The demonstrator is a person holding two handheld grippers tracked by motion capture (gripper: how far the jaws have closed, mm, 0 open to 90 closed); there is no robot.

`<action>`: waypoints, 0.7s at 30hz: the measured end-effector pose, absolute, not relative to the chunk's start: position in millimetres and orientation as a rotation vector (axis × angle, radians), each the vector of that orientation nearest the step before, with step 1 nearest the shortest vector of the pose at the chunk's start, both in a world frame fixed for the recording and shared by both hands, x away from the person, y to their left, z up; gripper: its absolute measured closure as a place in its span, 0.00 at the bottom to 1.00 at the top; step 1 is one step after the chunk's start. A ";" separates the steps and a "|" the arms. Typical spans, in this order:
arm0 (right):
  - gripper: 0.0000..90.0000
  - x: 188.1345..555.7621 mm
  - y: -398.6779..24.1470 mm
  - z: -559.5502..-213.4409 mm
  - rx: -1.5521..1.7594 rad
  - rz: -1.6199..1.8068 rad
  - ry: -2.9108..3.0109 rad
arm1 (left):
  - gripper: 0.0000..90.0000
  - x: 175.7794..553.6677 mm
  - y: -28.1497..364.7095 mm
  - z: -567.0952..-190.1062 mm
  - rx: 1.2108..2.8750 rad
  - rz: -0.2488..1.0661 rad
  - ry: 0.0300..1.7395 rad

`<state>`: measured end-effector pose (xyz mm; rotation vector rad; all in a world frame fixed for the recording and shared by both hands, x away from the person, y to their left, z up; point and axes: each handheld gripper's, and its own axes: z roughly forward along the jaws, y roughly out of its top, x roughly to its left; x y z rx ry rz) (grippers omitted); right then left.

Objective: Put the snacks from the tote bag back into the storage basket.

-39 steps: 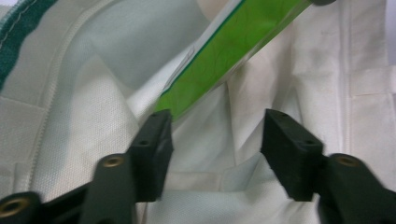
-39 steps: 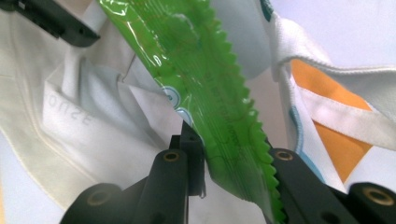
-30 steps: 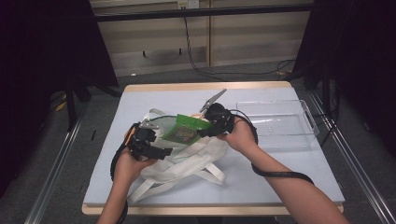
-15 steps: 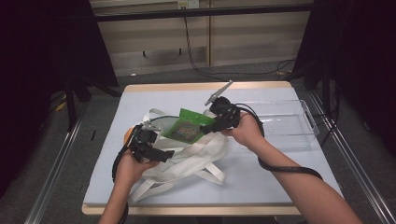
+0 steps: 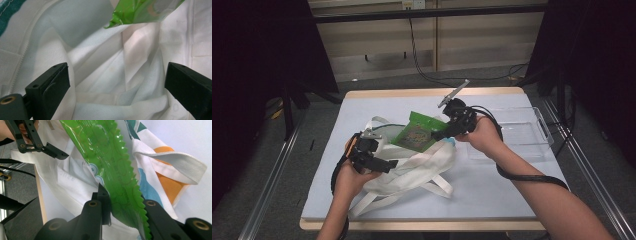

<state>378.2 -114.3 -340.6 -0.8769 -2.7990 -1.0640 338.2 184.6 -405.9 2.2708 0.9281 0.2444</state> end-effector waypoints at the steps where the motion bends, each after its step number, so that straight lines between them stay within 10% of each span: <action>1: 0.87 378.1 -115.0 -339.7 -0.876 -1.062 -2.797 | 0.05 337.9 184.0 -406.2 2.266 0.243 0.928; 21: 0.87 378.8 -137.7 -313.9 -0.883 -1.054 -2.766 | 0.04 338.0 182.7 -406.9 2.288 0.251 0.916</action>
